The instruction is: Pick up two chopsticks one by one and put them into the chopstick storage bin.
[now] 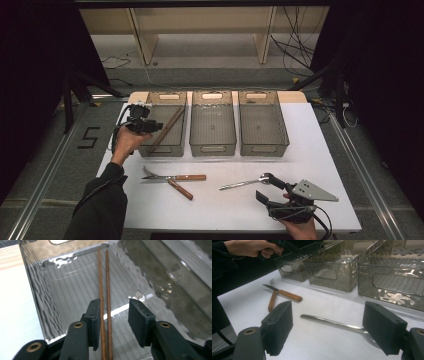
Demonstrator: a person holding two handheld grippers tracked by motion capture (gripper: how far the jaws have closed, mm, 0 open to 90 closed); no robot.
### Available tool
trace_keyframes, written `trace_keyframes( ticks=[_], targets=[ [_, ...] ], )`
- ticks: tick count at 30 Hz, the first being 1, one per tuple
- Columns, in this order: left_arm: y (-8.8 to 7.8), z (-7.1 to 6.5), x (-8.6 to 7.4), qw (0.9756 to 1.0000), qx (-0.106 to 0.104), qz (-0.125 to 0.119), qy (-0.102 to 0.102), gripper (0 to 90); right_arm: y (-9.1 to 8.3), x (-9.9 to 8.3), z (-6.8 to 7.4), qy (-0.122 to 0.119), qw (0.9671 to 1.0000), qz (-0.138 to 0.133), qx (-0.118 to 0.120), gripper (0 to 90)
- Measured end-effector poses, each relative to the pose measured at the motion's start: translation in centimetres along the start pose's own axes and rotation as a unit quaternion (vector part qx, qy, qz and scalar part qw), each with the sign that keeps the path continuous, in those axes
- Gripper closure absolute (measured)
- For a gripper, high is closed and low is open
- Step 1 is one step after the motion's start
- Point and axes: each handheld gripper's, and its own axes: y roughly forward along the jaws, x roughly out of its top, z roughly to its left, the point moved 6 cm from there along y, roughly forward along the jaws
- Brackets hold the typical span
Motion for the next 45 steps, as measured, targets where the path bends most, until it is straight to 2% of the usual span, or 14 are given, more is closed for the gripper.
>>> trace_keyframes(
  ticks=[3,10,14,17,25,31,35,45],
  targets=[
    [-0.5,-0.5,0.0,1.0000,-0.004,0.000,0.001,53.8,0.0,0.0,-0.1,0.000,1.0000,-0.001,-0.001,24.9],
    [-2.1,-2.0,0.1,0.9992,-0.017,-0.035,0.002,41.7,0.0,0.0,0.0,-0.001,1.0000,-0.001,0.000,24.9],
    [-3.1,-3.0,-0.4,0.9982,-0.034,-0.050,-0.002,37.5,0.0,0.0,0.0,-0.001,1.0000,0.000,0.000,24.9],
    [-3.5,-4.0,-0.9,0.9974,-0.048,-0.053,0.002,34.5,0.0,0.0,0.0,-0.001,1.0000,0.000,0.000,24.9],
    [-4.5,-6.8,-2.2,0.9952,-0.070,-0.064,0.022,30.1,0.0,0.0,0.1,-0.002,1.0000,0.001,0.001,24.9],
    [-4.7,-8.5,-2.9,0.9938,-0.085,-0.064,0.034,28.0,0.0,0.0,0.1,-0.004,1.0000,0.000,0.002,24.8],
    [-4.8,-9.1,-3.5,0.9928,-0.094,-0.062,0.039,27.1,0.0,0.0,0.1,-0.003,1.0000,0.000,0.003,24.8],
    [-5.2,-10.2,-4.6,0.9914,-0.103,-0.066,0.047,25.2,0.0,0.0,0.0,-0.001,1.0000,0.002,0.007,24.7]
  ],
)
